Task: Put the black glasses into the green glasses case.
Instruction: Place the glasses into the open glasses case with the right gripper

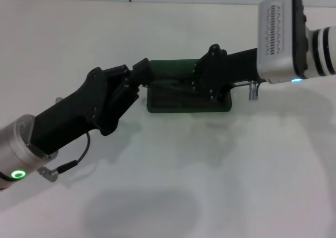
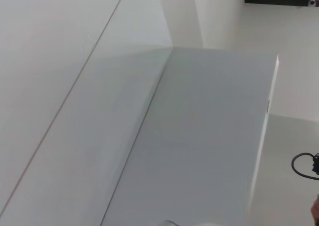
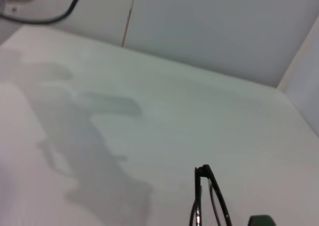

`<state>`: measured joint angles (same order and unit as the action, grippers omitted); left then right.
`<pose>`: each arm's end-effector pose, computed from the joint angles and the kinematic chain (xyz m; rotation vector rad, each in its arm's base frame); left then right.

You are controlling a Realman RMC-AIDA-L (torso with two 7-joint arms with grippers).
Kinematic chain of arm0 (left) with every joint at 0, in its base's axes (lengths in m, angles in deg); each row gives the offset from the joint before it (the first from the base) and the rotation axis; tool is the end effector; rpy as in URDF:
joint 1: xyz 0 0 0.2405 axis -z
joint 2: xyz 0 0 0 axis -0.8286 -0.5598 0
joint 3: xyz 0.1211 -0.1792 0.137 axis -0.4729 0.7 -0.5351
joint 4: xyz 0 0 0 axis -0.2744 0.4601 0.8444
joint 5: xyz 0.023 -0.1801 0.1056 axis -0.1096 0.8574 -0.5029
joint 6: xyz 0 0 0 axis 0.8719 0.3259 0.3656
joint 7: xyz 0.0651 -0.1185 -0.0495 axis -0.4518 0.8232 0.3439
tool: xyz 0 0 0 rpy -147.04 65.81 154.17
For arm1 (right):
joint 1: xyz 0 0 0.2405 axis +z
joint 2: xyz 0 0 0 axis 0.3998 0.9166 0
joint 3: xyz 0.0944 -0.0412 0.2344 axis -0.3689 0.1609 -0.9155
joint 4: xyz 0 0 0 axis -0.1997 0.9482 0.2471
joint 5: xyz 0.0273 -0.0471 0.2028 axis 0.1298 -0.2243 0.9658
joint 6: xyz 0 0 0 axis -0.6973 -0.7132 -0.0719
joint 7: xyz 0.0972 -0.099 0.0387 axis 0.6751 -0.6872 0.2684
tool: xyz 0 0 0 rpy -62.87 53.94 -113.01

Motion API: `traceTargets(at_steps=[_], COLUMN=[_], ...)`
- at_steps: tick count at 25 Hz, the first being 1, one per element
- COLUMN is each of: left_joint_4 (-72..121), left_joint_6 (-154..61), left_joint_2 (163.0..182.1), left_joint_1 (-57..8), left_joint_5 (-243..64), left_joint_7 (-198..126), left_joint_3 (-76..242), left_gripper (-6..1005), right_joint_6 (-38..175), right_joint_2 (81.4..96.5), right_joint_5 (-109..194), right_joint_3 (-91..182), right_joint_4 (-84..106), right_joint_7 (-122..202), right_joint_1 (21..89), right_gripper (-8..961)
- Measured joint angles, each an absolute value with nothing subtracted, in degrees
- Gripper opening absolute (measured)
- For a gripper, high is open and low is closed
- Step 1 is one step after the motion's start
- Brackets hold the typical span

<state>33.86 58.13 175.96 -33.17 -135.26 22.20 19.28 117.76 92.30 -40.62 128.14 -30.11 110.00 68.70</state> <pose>-0.2385 0.2440 -0.0082 -2.3372 -0.5339 -1.7570 0.1256 0.3959 -0.0755 -2.8471 -0.3745 0.2256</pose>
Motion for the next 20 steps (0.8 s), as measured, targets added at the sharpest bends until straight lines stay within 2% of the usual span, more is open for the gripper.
traceTargets(at_steps=[20], left_joint_4=[33.56], left_joint_6=[56.57], left_joint_2=[176.34], left_joint_1=[-32.11], left_joint_5=[-135.11], left_joint_7=[22.06], left_joint_3=[19.28], left_gripper=[39], right_joint_6=[109.24], right_joint_2=[92.45], right_joint_5=[-43.45], right_joint_3=[132.56], right_joint_4=[-29.24], right_joint_7=[110.18], right_joint_1=[68.54], right_gripper=[55])
